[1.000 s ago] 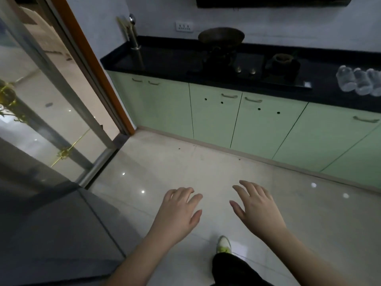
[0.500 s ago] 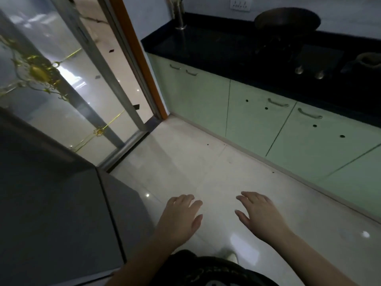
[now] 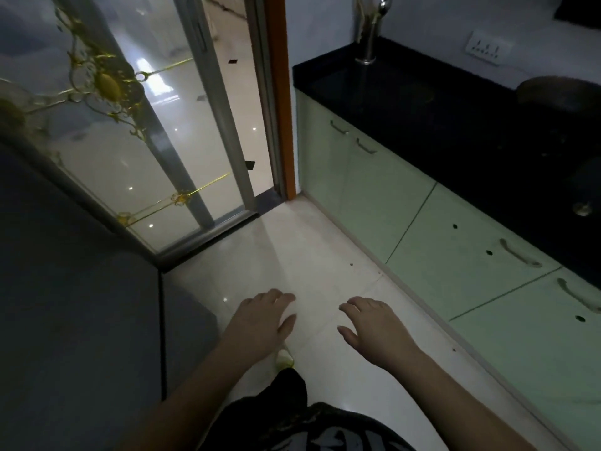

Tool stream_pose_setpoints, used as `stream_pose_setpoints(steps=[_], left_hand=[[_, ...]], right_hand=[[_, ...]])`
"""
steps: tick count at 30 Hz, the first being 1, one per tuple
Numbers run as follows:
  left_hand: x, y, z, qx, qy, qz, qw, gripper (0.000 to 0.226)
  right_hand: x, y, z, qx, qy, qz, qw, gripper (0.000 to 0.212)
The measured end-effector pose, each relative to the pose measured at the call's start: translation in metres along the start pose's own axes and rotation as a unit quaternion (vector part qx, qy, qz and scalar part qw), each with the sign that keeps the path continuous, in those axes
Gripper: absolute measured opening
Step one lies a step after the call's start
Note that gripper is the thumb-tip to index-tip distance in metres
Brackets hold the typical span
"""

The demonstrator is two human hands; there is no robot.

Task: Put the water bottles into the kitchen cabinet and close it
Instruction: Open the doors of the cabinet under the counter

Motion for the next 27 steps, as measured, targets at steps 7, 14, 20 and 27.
stream_pose_setpoints(steps=[7,14,20,27], left_hand=[[-0.040,0.110,-0.071,0.018,0.004,-0.024,1.000,0.059],[-0.062,0.221,-0.106,0.052,0.000,-0.041,0.998,0.062],[-0.048,0.350,-0.098,0.090,0.005,-0.052,0.995,0.052],[-0.025,0.483,-0.079,0.113,0.027,-0.142,0.983,0.041]], right_hand=[[-0.035,0.133,0.018,0.035,0.003,0.006,0.999,0.048],[-0.082,0.232,0.070,0.130,0.023,0.030,0.991,0.047],[-0.103,0.312,0.145,0.160,0.029,0.032,0.986,0.048],[-0.095,0.396,0.227,0.189,0.096,-0.025,0.977,0.047]])
Point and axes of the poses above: each hand's wrist, its own y-axis towards the middle knuckle, its own x-axis out of the palm, z = x × y, the point moved 8 cm from there along y, towards the middle knuckle, and after that the axes turned 2 degrees about z, right-handed, at the moved point
